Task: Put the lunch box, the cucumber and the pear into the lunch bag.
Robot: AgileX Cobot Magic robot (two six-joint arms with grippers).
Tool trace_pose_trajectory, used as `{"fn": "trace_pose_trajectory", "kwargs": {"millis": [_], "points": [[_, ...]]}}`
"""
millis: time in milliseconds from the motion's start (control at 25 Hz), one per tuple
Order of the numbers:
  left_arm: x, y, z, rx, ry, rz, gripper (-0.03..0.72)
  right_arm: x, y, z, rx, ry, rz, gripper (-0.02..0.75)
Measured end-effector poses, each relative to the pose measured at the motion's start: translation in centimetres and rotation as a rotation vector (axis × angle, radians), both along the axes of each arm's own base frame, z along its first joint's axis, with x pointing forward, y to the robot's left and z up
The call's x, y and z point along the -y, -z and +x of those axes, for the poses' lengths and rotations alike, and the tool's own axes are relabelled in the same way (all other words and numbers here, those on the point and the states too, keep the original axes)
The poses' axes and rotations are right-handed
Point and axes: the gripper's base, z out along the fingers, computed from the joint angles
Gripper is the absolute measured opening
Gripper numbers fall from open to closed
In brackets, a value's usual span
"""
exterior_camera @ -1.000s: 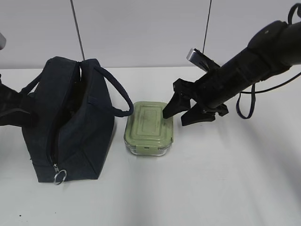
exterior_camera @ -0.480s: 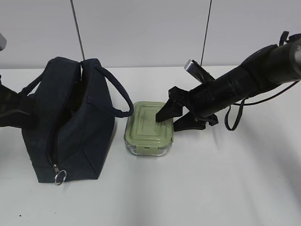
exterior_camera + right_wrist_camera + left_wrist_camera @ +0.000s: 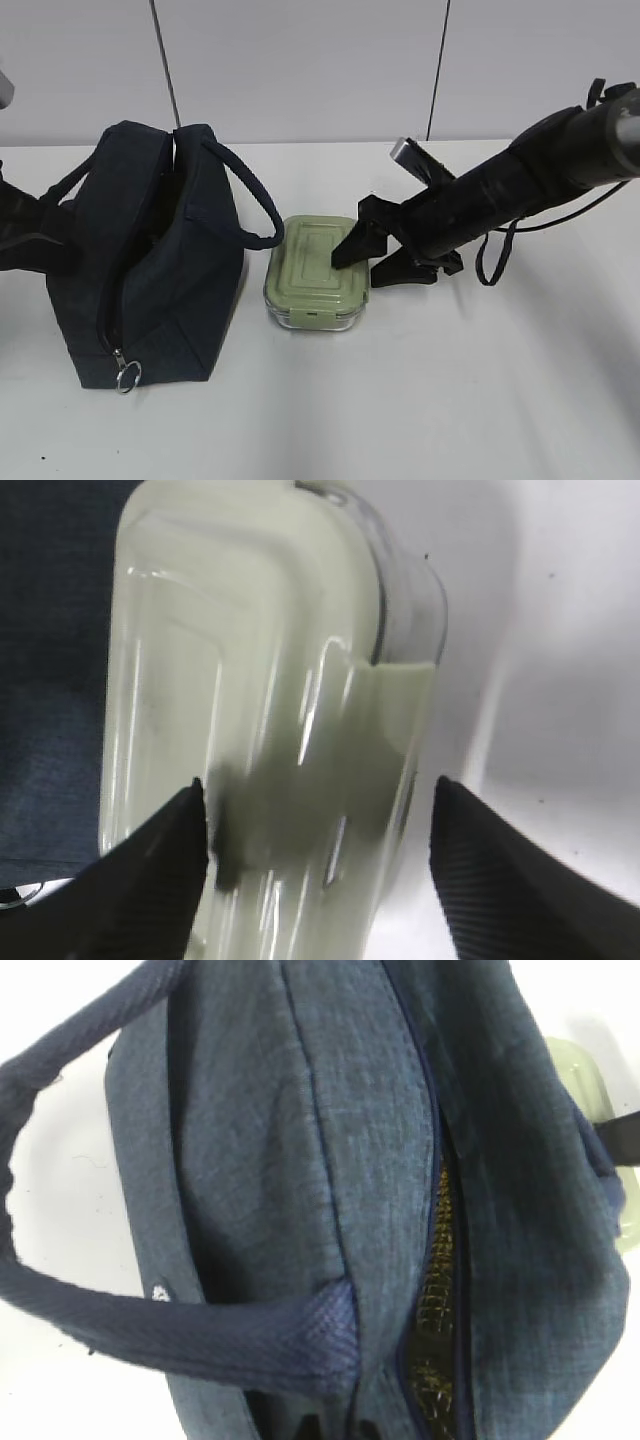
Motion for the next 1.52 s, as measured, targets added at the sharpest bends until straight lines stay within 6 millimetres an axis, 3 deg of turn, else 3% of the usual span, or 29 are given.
{"fn": "trace_pose_trajectory", "kwargs": {"millis": [200, 440, 640, 760, 920, 1120, 1320, 1520], "points": [[0.0, 0.0, 0.0, -0.001, 0.000, 0.000, -0.015, -0.4, 0.9, 0.0, -0.024, -0.005, 0.056, 0.524], [0.0, 0.0, 0.0, -0.004, 0.002, 0.000, -0.015, -0.6, 1.3, -0.1, -0.069, -0.009, 0.112, 0.337], [0.0, 0.0, 0.0, -0.005, 0.002, 0.000, -0.015, 0.2, 0.5, 0.0, -0.043, -0.015, 0.097, 0.327], [0.0, 0.0, 0.0, -0.005, 0.002, 0.000, -0.015, 2.2, -0.8, 0.3, 0.014, -0.004, 0.051, 0.327], [0.0, 0.0, 0.0, -0.005, 0.002, -0.001, -0.015, 4.9, -3.7, 0.5, 0.096, 0.033, 0.027, 0.326], [0.0, 0.0, 0.0, -0.005, 0.002, -0.001, -0.015, 4.5, -10.6, 0.4, 0.264, -0.011, 0.077, 0.326], [0.0, 0.0, 0.0, -0.004, 0.001, -0.001, -0.015, 1.5, -16.7, 1.0, 0.397, -0.086, 0.188, 0.326], [0.0, 0.0, 0.0, -0.004, 0.001, -0.001, -0.015, -3.5, -19.0, 0.8, 0.452, -0.157, 0.229, 0.326]]}}
